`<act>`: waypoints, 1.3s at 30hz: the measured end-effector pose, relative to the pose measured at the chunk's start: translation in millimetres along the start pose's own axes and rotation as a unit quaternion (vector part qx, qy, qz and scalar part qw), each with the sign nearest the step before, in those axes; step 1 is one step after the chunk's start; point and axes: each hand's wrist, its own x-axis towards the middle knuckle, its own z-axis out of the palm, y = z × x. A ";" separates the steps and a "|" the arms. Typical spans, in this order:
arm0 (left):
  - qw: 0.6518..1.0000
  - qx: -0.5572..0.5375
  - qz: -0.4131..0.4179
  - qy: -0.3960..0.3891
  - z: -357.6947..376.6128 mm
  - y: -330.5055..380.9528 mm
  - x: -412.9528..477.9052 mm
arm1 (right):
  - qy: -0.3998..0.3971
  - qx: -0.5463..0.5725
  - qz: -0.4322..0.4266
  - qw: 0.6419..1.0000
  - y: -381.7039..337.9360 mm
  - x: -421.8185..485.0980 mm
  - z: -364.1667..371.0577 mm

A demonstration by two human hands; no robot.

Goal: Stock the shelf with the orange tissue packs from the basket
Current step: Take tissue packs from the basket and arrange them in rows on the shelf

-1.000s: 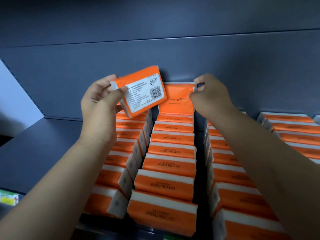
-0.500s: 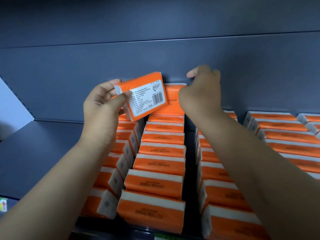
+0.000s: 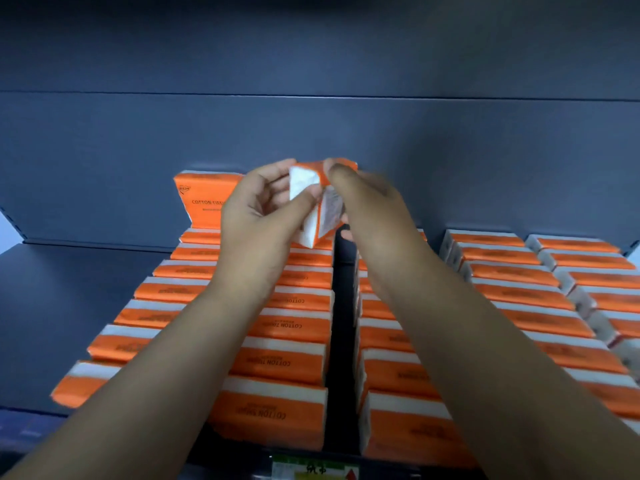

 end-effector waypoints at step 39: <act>0.976 0.154 0.031 -0.150 63.5 -26.9 20.2 | 0.045 -0.239 -0.214 0.946 28.1 28.2 -125.7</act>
